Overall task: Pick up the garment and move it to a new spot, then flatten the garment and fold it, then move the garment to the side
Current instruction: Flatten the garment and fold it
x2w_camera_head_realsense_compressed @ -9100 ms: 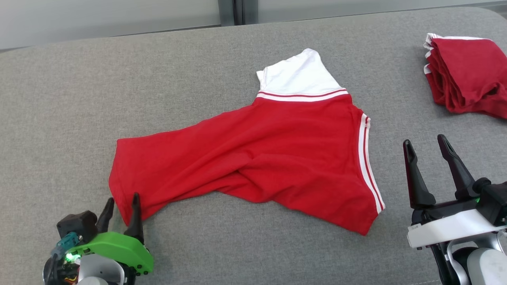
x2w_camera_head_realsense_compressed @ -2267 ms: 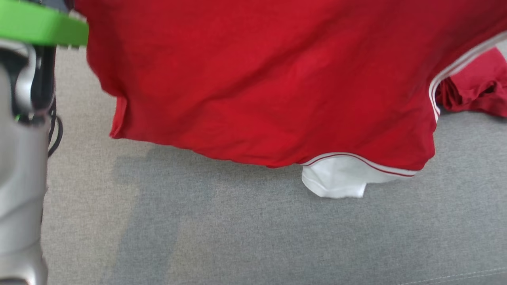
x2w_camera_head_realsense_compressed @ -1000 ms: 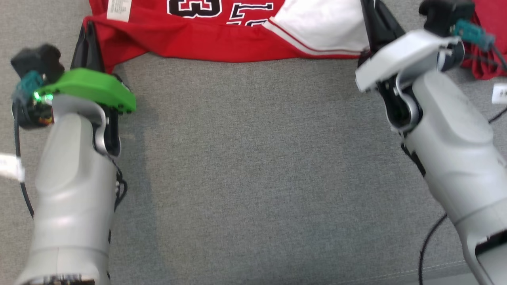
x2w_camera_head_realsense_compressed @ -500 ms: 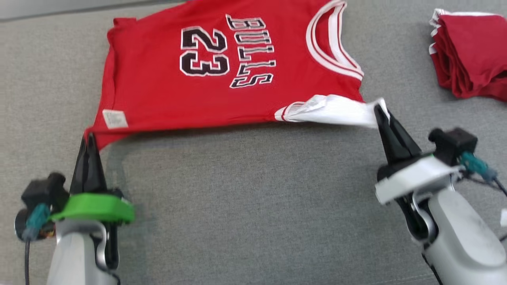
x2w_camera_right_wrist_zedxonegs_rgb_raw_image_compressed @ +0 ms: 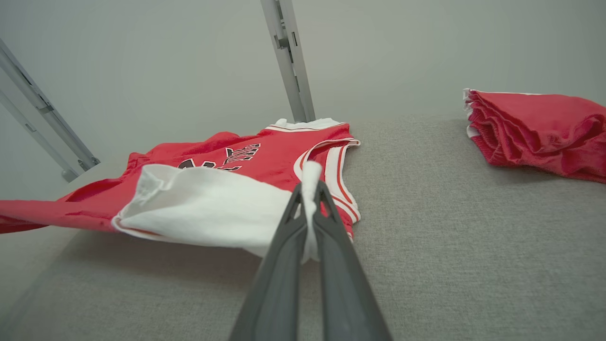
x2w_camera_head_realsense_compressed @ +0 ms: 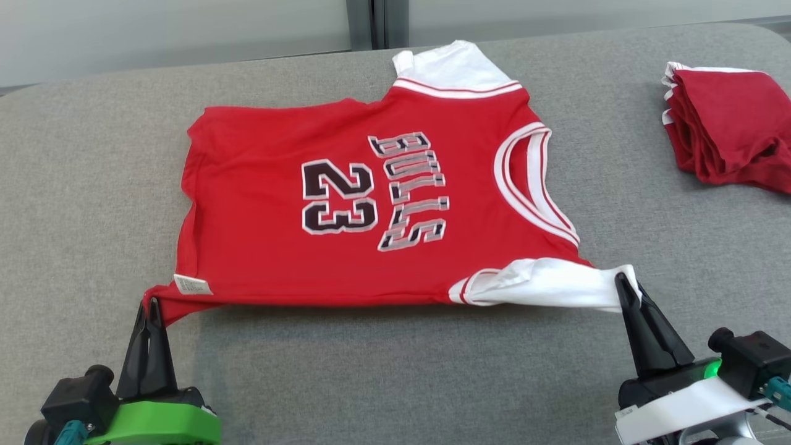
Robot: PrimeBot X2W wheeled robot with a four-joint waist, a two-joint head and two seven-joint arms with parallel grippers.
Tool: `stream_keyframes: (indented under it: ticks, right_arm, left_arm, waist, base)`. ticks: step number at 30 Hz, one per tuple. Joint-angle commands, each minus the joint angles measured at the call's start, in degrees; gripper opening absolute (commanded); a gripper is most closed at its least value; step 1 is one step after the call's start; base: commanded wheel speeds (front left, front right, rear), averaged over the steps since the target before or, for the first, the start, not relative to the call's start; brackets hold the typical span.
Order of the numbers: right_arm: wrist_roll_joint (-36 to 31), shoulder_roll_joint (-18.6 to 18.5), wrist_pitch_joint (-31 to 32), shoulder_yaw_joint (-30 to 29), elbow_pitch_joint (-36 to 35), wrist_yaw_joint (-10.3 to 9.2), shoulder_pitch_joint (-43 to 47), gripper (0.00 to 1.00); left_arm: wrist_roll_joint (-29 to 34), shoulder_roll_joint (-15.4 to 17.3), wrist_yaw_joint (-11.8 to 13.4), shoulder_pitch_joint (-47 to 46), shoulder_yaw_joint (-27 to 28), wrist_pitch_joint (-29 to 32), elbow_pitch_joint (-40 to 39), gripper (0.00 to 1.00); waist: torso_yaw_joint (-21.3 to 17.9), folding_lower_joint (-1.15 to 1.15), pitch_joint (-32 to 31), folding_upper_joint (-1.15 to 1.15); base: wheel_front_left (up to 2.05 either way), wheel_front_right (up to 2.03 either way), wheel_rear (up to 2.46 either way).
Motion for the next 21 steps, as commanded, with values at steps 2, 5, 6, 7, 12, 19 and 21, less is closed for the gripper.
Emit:
stream_keyframes:
  ticks: [2, 5, 6, 7, 12, 19, 21]
  right_arm:
    - [-0.9, 0.3, 1.4, -0.9, -2.3, -0.1, 1.6, 0.0]
    - [-1.3, 0.4, 3.0, -1.3, -3.8, -0.1, 1.9, 0.0]
    - [-1.2, 0.2, 3.3, -1.2, -3.9, -0.1, 1.4, 0.0]
    - [-1.3, -0.3, 3.7, -1.1, -3.6, -0.1, 0.7, 0.0]
    - [-0.3, -2.7, 4.0, 0.4, -0.6, -0.1, -4.5, 0.0]
    - [1.9, -6.9, 1.8, 4.0, 8.4, -0.1, -17.7, 0.0]
    - [2.8, -7.7, 1.1, 5.1, 11.6, -0.1, -21.3, 0.0]
  left_arm:
    - [-0.2, 0.2, 0.3, 1.6, -0.6, 1.9, -1.6, 0.0]
    - [-0.5, 0.7, 0.0, 1.5, -1.3, 4.7, -2.2, 0.0]
    - [-0.6, 0.9, -0.2, 1.1, -1.5, 5.5, -2.0, 0.0]
    - [-0.7, 1.3, -0.4, 0.5, -1.7, 6.8, -1.5, 0.0]
    - [-1.6, 2.6, -1.3, -4.5, -2.3, 9.9, 1.9, 0.0]
    - [-2.1, 3.8, -2.4, -13.8, -3.8, 12.3, 7.5, 0.0]
    - [-2.2, 4.0, -2.7, -16.6, -4.4, 12.0, 9.2, 0.0]
  waist:
    - [-0.4, 0.0, -0.6, 0.0]
    - [-0.4, 0.0, -0.9, 0.0]
    - [-0.4, 0.0, -0.9, 0.0]
    - [-0.4, 0.0, -0.8, 0.0]
    - [-0.2, 0.0, 1.3, 0.0]
    - [0.6, 0.0, 7.3, 0.0]
    - [1.0, 0.0, 9.0, 0.0]
  base:
    - [0.0, 0.0, 0.0]
    - [0.0, 0.0, 0.0]
    - [0.0, 0.0, 0.0]
    - [0.0, 0.0, 0.0]
    - [0.0, 0.0, 0.0]
    - [0.0, 0.0, 0.0]
    - [0.0, 0.0, 0.0]
